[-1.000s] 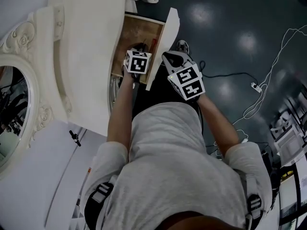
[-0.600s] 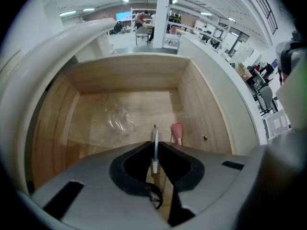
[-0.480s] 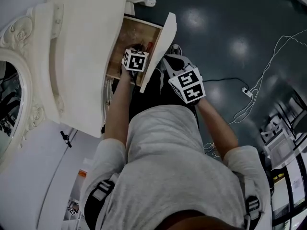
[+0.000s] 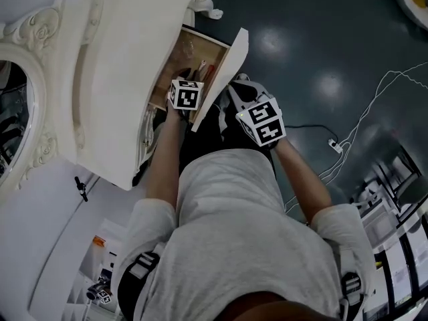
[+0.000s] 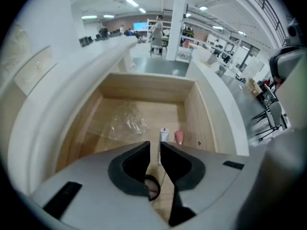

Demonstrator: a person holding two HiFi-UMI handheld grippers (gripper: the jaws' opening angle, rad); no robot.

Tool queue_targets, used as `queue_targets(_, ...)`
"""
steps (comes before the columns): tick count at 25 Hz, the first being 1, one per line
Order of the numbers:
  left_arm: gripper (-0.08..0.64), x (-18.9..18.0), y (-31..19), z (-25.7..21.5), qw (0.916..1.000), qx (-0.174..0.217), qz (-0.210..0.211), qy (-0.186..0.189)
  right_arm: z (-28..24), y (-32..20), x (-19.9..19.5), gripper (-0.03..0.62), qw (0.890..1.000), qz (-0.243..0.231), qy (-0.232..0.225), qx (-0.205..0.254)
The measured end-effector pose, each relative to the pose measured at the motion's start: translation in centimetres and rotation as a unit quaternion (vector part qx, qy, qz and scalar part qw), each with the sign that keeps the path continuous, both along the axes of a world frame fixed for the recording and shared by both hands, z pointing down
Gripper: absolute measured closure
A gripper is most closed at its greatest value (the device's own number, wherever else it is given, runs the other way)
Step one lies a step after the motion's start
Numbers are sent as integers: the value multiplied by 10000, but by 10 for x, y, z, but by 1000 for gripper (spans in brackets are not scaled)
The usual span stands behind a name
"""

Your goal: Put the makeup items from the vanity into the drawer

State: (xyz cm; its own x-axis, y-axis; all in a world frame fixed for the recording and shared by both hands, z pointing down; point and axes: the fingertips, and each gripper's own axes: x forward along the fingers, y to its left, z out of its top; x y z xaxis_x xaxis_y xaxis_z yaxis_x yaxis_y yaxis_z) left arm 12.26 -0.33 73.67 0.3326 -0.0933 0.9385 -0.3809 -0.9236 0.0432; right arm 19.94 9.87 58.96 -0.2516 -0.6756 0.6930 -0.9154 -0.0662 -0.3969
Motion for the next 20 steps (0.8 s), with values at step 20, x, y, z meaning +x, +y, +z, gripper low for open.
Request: queue_targets(20, 554, -94, 19, -226, 9041, 1464, -3176, 2453, -114, -70, -87, 577, 9699, -1130, 219, 2147)
